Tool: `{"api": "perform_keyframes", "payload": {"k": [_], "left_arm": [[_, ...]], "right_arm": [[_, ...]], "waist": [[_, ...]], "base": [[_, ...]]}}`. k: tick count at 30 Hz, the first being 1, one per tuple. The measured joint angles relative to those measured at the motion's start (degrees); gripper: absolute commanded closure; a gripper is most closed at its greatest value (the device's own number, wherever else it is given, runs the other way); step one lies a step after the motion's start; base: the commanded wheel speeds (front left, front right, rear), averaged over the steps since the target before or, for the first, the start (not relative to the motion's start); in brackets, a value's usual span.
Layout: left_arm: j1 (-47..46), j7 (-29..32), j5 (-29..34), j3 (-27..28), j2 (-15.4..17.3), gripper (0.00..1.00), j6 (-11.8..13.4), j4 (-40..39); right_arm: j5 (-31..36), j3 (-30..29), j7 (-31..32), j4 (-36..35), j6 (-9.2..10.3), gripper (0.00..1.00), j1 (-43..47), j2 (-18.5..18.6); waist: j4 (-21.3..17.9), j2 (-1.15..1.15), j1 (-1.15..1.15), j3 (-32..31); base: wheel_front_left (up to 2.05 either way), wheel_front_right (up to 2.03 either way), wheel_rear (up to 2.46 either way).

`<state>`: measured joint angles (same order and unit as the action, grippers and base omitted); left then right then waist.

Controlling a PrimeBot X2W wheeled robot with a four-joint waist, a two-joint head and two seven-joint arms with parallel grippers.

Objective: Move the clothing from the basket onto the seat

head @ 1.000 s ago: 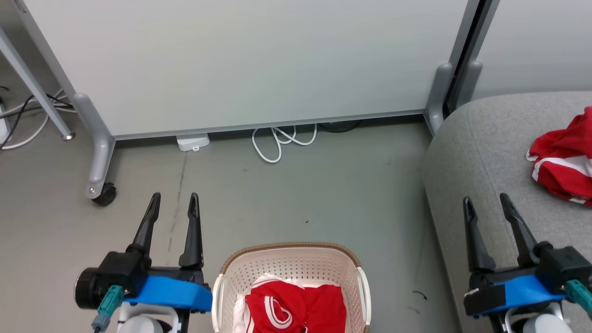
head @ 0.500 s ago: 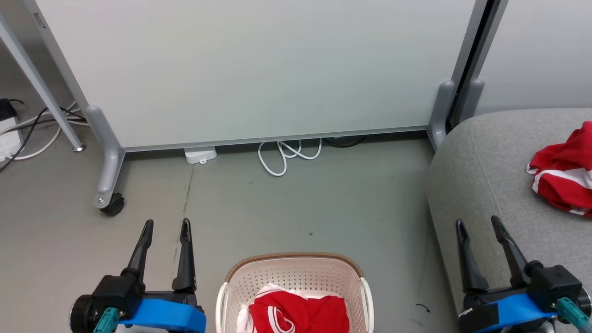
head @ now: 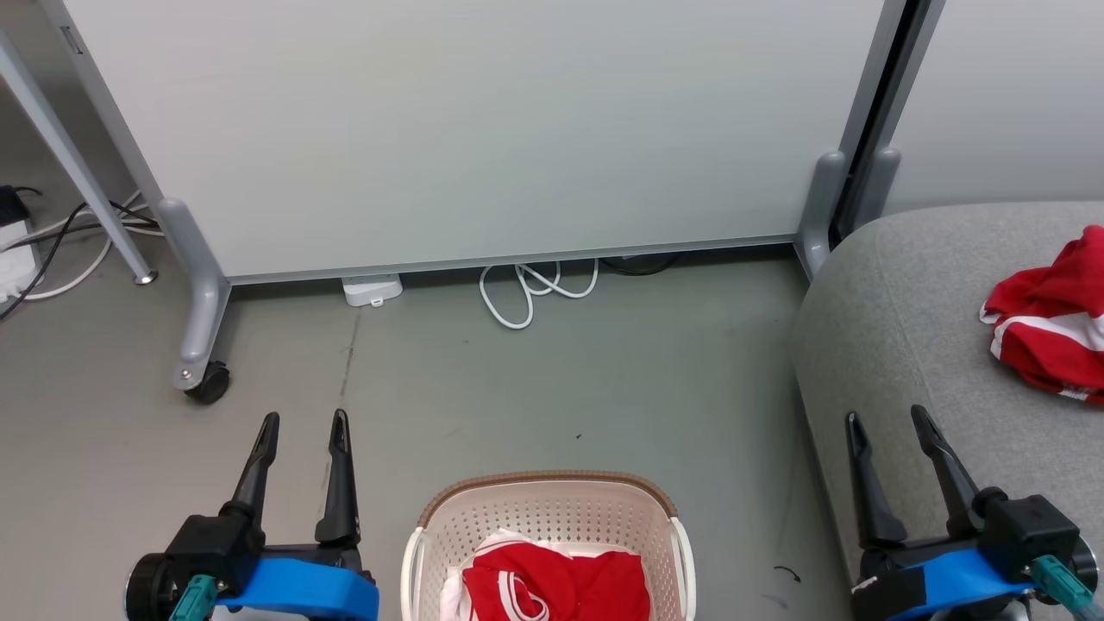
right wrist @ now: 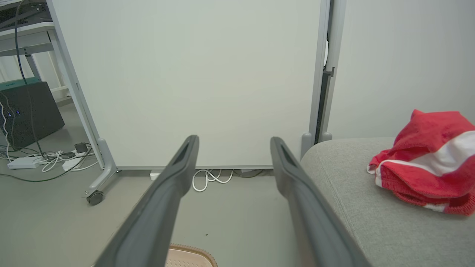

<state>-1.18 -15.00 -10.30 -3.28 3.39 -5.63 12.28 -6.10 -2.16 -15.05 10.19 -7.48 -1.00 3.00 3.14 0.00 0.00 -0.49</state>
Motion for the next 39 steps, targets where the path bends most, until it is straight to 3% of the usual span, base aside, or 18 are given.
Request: {"api": "perform_keyframes", "payload": {"k": [8,17,25,39], "left_arm": [[-1.2,0.0,1.1,-1.0,-0.1,0.0,-0.8,1.8],[-10.3,0.0,1.7,-9.3,2.7,0.0,-1.5,11.1],[-22.2,0.0,-1.7,-22.2,6.6,0.0,-1.8,22.2],[-38.7,1.9,-7.8,-47.4,8.4,0.0,-1.8,41.2]], "right_arm": [[-0.1,0.5,0.0,0.1,0.0,0.0,-0.5,0.0],[-0.1,2.1,0.0,-0.5,0.0,0.0,-3.4,0.0],[-0.5,3.6,0.0,-2.0,0.0,0.0,-8.4,1.2],[-0.9,5.0,0.0,-5.0,0.0,0.0,-17.1,2.6]], "waist": [[-0.7,0.0,0.0,0.6],[-2.6,0.0,0.0,3.5],[-4.9,0.0,0.01,9.7],[-9.0,0.0,0.01,25.2]], "base": [[0.0,0.0,0.0],[0.0,0.0,0.0],[0.0,0.0,0.0],[0.0,0.0,0.0]]}}
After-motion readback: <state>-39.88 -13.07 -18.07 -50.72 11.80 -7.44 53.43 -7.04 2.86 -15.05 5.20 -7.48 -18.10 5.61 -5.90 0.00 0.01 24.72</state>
